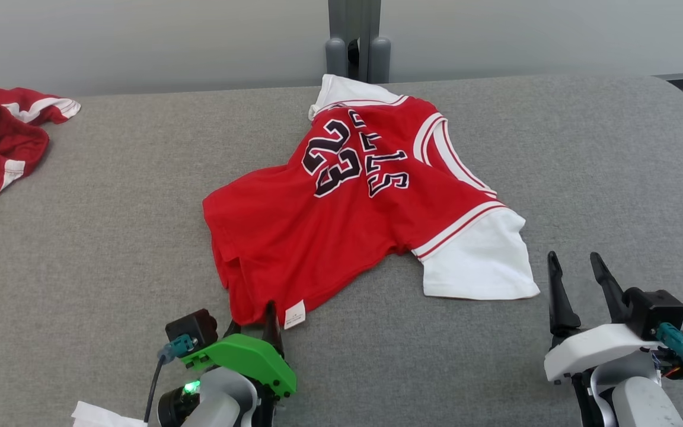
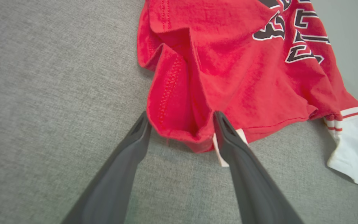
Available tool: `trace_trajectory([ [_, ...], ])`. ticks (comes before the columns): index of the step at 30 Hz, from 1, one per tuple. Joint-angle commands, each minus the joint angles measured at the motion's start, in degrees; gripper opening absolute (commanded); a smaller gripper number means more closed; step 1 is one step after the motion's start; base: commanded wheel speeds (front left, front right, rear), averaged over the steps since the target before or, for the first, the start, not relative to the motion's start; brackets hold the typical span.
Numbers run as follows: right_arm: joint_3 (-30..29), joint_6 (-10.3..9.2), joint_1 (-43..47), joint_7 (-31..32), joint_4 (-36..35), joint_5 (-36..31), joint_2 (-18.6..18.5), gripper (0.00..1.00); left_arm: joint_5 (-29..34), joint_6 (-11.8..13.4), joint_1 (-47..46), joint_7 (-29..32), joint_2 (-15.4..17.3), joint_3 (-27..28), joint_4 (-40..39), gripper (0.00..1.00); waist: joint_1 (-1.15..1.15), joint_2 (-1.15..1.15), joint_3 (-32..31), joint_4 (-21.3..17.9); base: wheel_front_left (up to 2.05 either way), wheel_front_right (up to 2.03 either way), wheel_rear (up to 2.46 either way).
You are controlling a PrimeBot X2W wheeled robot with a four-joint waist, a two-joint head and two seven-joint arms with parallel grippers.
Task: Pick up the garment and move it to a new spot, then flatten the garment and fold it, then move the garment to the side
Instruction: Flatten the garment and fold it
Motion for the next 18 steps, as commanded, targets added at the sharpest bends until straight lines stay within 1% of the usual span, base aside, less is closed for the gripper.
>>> trace_trajectory([
  [1,0.1,-0.07,-0.1,0.4,0.8,-0.8,-0.1,1.00,-0.9,0.1,-1.0,-0.6,0.2,-0.3,0.7,0.39,0.00,0.00,-0.1,0.1,0.00,0.00,0.00],
  [2,0.0,-0.08,0.1,0.8,1.4,-1.2,-0.1,1.00,-1.1,-0.1,-1.2,-0.8,0.2,-0.5,1.2,0.18,0.00,0.00,-0.1,0.2,0.00,0.00,0.00],
  [3,-0.1,-0.08,0.4,1.3,2.2,-1.5,-0.1,1.00,-1.1,-0.2,-1.4,-1.2,0.2,-0.7,1.7,0.00,0.00,0.00,-0.2,0.4,0.00,0.00,0.00],
  [8,-0.2,-0.07,-0.1,3.5,6.9,-3.4,-0.1,1.00,0.4,-0.8,-2.4,-2.3,0.2,-1.4,3.3,0.00,0.00,0.00,-0.1,1.4,0.00,0.00,0.00],
  [12,-0.7,-0.08,-3.1,4.3,11.9,-4.1,-0.1,1.00,2.1,-1.3,-2.9,-2.8,0.4,-0.9,3.8,0.00,0.00,0.00,0.4,2.4,0.00,0.00,0.00],
  [16,-1.4,-0.08,-7.0,4.1,18.7,-3.7,-0.1,1.00,3.7,-1.7,-3.2,-3.1,0.7,-0.5,3.8,0.00,0.00,0.00,1.0,3.4,0.00,0.00,0.00],
  [18,-1.7,-0.08,-8.9,4.1,22.2,-4.7,-0.1,1.00,4.4,-1.9,-3.2,-3.0,0.7,-0.3,3.6,0.00,0.00,0.00,1.2,4.0,0.00,0.00,0.00],
])
